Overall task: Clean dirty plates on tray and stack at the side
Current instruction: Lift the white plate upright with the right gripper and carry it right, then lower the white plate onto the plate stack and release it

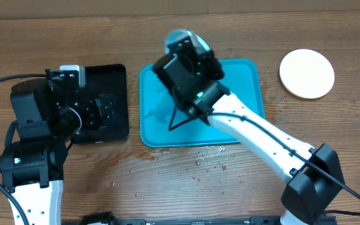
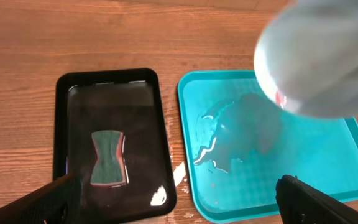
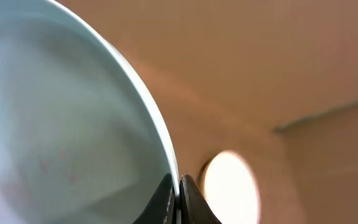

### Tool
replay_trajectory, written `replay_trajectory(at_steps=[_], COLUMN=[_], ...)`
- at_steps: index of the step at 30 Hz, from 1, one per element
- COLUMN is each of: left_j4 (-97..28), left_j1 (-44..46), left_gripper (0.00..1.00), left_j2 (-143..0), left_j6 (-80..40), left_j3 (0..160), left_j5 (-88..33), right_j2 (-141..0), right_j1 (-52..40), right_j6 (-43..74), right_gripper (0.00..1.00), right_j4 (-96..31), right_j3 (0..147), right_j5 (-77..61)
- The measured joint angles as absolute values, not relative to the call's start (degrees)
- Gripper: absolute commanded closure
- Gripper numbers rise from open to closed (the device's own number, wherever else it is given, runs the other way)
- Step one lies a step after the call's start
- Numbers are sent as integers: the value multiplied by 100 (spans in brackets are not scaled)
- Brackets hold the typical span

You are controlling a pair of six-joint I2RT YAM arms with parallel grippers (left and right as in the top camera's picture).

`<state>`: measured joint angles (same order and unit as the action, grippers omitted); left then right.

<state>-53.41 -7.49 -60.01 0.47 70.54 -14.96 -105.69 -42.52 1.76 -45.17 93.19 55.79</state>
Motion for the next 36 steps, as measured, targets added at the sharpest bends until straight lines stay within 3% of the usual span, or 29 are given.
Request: replay_trajectory(at_steps=[7,17,24,36], left_j4=[-5468,-5725,-5623,-5140], left_j1=[-749,-720,-178,467], left_gripper=[0,0,0,0], left_j2=[-6025,-6405,-6672,-7052], left_j6=[47,47,45,16], left_j3=[7054,7054,7054,7054], left_j5=[-1404,-1330,-1020,-633], right_j2=[-10569,-10569,-10569,-10989], right_j1=[-2596,261,2191,2615], right_j6=[1579,2126,2185,2069], right_gripper=[96,96,96,96], right_j4=[-5107,-5019,-4976,-4748], right_j3=[9317,9317,9317,9319], right_j5=[3079,-786,-1367,-1194])
